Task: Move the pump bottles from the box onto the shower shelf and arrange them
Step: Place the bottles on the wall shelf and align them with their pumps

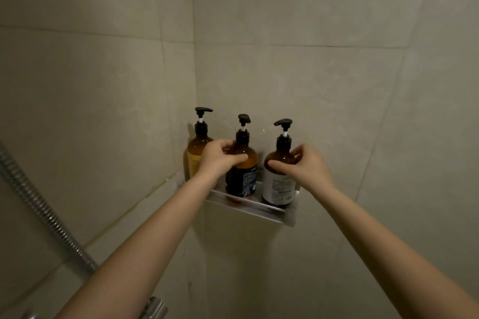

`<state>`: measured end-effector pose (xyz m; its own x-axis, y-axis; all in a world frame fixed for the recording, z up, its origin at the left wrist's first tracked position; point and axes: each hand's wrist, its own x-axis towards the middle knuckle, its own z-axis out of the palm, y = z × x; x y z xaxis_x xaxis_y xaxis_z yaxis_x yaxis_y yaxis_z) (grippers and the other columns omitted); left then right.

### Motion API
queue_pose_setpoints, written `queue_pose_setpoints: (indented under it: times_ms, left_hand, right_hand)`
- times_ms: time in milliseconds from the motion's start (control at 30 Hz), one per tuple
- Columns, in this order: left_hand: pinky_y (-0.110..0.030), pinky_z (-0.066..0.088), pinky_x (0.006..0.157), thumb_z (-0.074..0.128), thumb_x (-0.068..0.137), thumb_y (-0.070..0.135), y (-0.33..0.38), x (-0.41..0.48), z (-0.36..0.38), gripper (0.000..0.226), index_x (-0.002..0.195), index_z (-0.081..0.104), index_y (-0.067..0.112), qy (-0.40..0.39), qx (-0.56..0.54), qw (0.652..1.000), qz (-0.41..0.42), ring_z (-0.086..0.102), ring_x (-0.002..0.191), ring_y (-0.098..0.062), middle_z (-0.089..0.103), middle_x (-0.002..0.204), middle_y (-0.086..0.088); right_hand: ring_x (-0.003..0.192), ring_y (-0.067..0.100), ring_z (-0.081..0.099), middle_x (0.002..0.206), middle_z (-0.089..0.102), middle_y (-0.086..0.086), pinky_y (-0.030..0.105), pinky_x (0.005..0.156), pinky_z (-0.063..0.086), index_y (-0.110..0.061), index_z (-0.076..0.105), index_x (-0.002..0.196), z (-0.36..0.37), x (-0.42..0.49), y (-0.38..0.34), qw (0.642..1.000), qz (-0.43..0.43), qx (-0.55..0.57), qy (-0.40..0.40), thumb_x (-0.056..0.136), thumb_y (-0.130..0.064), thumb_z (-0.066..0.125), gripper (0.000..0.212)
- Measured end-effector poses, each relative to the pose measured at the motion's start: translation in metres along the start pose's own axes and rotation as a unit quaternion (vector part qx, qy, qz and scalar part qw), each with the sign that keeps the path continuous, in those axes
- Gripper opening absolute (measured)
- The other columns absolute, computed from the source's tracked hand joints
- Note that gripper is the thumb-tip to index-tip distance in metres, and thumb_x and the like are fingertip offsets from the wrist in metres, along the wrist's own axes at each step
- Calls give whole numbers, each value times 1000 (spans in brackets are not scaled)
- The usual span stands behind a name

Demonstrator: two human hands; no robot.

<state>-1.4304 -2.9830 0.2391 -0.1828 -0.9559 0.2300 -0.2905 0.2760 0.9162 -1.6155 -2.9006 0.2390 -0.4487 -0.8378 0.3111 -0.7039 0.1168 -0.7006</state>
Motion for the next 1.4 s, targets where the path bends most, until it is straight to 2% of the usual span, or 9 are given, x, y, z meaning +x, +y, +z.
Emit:
queue_pose_setpoints:
  times_ms: [200, 433, 567, 667, 867, 967, 1167, 1300, 1400]
  left_hand:
    - [-26, 45, 79, 82, 61, 34, -2, -2, 1, 63, 116, 58, 14, 50, 51, 997, 33, 59, 107, -19, 64, 118, -3]
    - [-13, 34, 53, 78, 60, 49, 1, -10, 6, 52, 99, 58, 21, 90, 137, 982, 94, 52, 78, -5, 56, 88, 12]
    - [-20, 44, 67, 74, 69, 42, -2, -2, -3, 49, 109, 59, 17, 45, 136, 986, 91, 57, 91, -10, 62, 102, 4]
    - [-25, 45, 80, 72, 74, 31, -4, 4, -11, 53, 121, 56, 14, 1, 123, 988, 90, 57, 110, -18, 61, 121, -4]
    - [-25, 42, 86, 74, 73, 28, -6, 7, -10, 60, 126, 53, 11, -36, 103, 992, 69, 54, 117, -20, 59, 128, -7]
    - [-20, 44, 77, 77, 67, 36, -6, 3, -4, 61, 120, 57, 15, -4, 110, 990, 83, 59, 107, -15, 63, 120, -3]
    - [-20, 45, 65, 74, 60, 55, -4, -4, 6, 60, 107, 57, 21, 39, 157, 980, 116, 57, 88, -8, 61, 103, 6]
    - [-24, 49, 72, 68, 66, 56, -3, 0, 3, 63, 116, 56, 19, 16, 164, 978, 127, 59, 95, -12, 61, 110, 3]
    - [-25, 45, 83, 66, 76, 44, -4, 5, -1, 63, 130, 48, 17, -47, 124, 983, 129, 53, 116, -18, 55, 129, -3]
  right_hand:
    - [79, 9, 54, 84, 52, -12, 19, 54, 40, -20, 53, 102, -10, 0, 3, 998, -18, 38, -38, 61, -54, 77, 58]
    - [103, 24, 56, 121, 59, 9, 34, 80, 49, -11, 53, 125, -22, 5, 1, 990, 4, 75, -123, 73, -34, 75, 61]
    - [113, 27, 54, 130, 55, 12, 31, 77, 45, -11, 47, 133, -24, 4, -6, 983, 48, 86, -152, 75, -35, 74, 68]
    - [114, 28, 56, 128, 56, 12, 38, 87, 51, -10, 46, 132, -22, 2, -13, 993, 54, 45, -99, 68, -48, 76, 80]
    - [89, 20, 59, 91, 59, 0, 27, 65, 49, -10, 56, 112, -20, 4, -15, 993, 62, 40, -95, 66, -41, 80, 60]
    - [94, 21, 57, 102, 61, 5, 25, 64, 45, -9, 58, 118, -25, 6, -12, 987, 70, 80, -123, 71, -30, 78, 54]
    - [115, 27, 52, 123, 58, 11, 41, 96, 45, -14, 57, 123, -31, 10, -11, 970, 124, 137, -156, 75, -16, 73, 50]
    - [118, 28, 52, 128, 56, 11, 40, 96, 45, -13, 52, 129, -28, 7, -10, 975, 105, 142, -135, 75, -25, 74, 59]
    - [119, 29, 53, 130, 55, 12, 39, 95, 47, -10, 48, 132, -22, 4, -8, 982, 88, 134, -100, 69, -37, 79, 75]
